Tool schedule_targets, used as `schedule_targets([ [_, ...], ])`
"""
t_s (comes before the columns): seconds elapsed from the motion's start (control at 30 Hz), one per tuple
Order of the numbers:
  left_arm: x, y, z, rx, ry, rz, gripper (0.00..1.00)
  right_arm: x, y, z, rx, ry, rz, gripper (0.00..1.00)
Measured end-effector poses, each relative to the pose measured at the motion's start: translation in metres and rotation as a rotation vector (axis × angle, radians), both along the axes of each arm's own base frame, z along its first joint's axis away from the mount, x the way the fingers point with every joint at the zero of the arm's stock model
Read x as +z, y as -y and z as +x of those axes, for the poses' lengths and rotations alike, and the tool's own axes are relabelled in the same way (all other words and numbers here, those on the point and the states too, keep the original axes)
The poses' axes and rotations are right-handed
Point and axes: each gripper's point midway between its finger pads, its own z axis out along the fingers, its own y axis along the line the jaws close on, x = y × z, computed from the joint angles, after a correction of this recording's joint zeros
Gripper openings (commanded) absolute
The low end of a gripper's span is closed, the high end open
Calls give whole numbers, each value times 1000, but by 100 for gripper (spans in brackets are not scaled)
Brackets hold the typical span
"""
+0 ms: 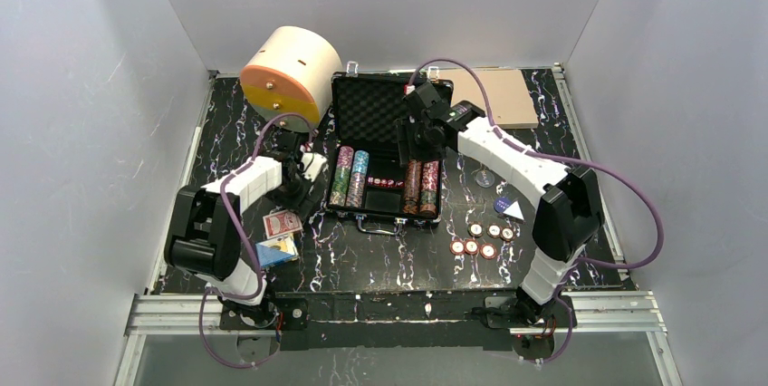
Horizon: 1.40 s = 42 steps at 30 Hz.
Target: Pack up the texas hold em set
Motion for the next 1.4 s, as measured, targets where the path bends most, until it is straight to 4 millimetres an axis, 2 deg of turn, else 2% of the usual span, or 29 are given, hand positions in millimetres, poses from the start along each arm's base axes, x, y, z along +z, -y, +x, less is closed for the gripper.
schedule_targets([
  [0.1,8,-7,10,55,67,37,88,2,-12,-5,97,23,29,73],
  [0.2,31,-20,27,157,207,91,93,10,-42,-18,251,70,75,75],
  [0.3,65,-34,40,282,366,129,96,21,-87,-46,466,118,159,78],
  [0.4,111,-50,51,438,515,159,97,28,-126,-73,651,170,219,81],
  [0.47,145,-61,59,566,610,177,97,24,-154,-89,774,200,247,83],
  [0.53,179,-76,60,720,696,216,97,11,-179,-105,891,210,266,81],
  [0.63,222,-100,47,927,802,294,96,-21,-207,-120,1041,212,282,81],
  [0.77,269,-119,28,1080,939,321,96,-70,-227,-126,1188,226,273,83],
  [0.87,296,-125,17,1139,1017,281,96,-91,-238,-126,1279,276,273,85],
  [1.03,317,-122,13,1153,1071,188,97,-104,-260,-118,1395,387,288,87],
  [1.23,320,-111,28,1104,1043,133,98,-120,-280,-107,1455,478,289,90],
  [1.4,316,-99,37,1072,1002,76,98,-116,-302,-96,1477,562,305,90],
])
